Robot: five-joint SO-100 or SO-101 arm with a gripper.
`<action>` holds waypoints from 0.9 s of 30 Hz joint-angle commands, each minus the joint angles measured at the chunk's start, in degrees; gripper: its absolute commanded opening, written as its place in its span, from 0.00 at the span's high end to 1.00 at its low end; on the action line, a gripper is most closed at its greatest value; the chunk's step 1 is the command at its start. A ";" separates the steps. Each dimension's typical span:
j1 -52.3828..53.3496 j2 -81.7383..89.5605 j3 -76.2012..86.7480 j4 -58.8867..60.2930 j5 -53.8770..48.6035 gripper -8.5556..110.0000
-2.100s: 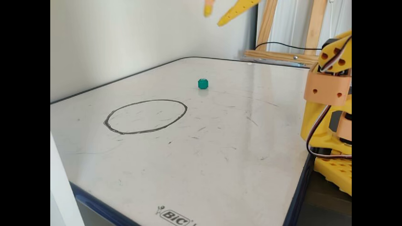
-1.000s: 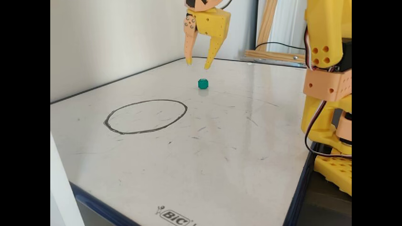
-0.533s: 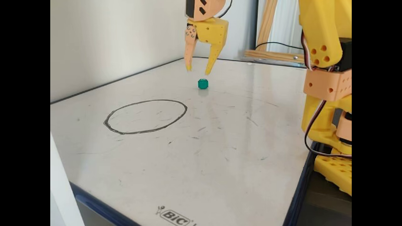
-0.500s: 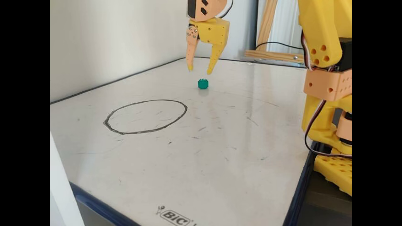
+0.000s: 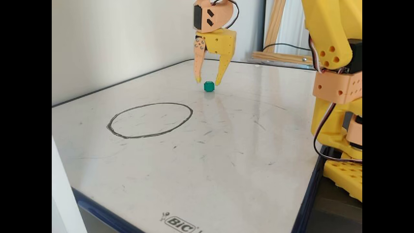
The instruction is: Grasp a green cube and put it in the black circle
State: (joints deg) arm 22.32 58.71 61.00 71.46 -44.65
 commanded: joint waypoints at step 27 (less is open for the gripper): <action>-4.92 11.34 -16.87 14.24 6.42 0.93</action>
State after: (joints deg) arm 19.34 63.02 48.08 82.71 -39.73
